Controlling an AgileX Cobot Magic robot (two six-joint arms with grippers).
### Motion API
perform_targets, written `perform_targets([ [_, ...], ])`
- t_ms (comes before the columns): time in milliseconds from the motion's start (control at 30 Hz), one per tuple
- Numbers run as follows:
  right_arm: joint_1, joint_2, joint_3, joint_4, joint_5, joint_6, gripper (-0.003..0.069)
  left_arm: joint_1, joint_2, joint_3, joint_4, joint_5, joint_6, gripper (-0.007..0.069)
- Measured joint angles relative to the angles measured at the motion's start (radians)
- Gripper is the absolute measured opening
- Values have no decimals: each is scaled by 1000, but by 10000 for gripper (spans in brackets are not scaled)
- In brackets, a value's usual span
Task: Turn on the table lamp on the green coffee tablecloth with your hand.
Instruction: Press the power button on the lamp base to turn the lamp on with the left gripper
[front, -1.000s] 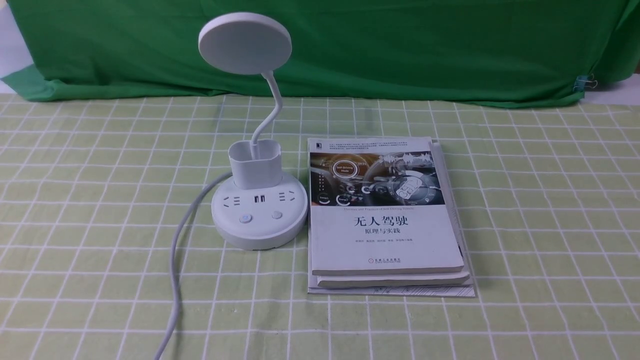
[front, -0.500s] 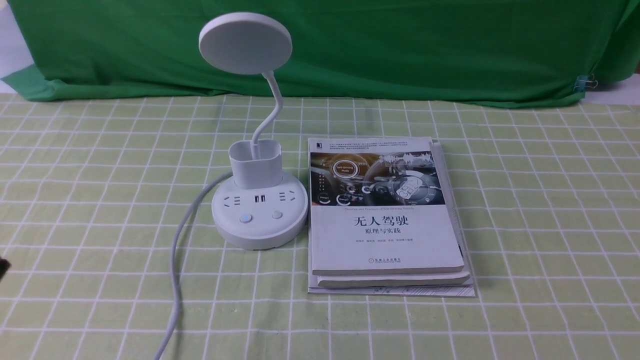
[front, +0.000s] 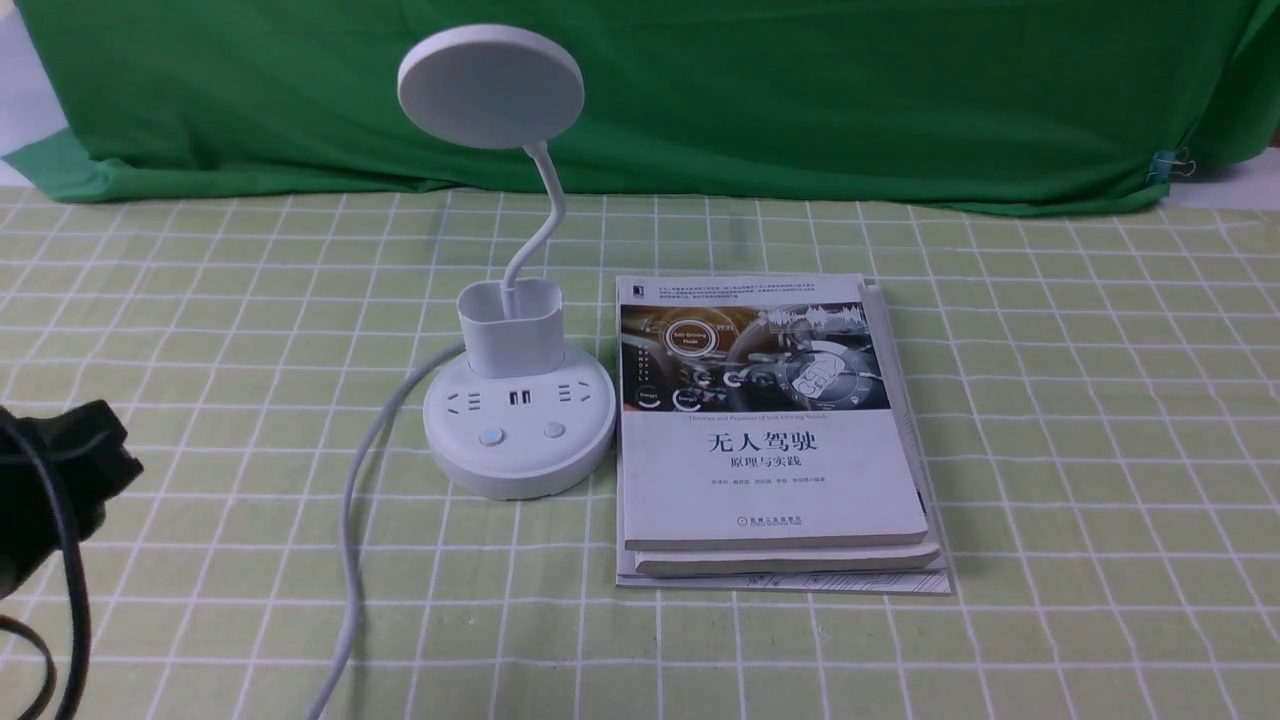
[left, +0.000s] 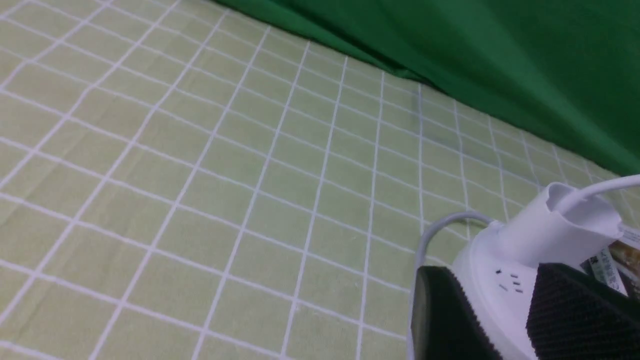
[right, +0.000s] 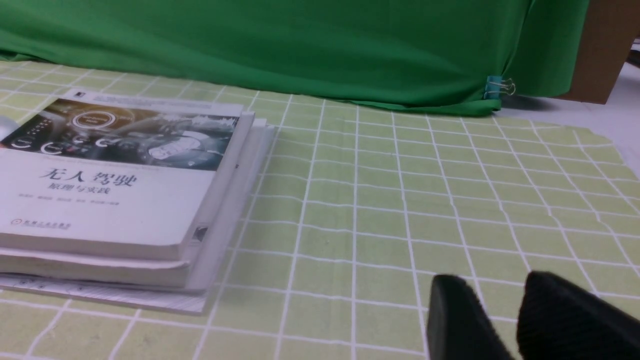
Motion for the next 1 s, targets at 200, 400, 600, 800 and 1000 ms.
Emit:
perform_targets([
  [200,0,0,0,0,0,-1,245,0,70,-1,-22,1,-28,239],
  [400,0,0,0,0,0,0,245,0,172,-70,-24,78,31,236],
  [600,0,0,0,0,0,0,245,0,253,-149,-25,235,144,167],
  [800,0,0,0,0,0,0,245,0,302,-208,-25,346,201,62],
  [1000,0,0,0,0,0,0,245,0,312,-268,-46,422,270,14],
])
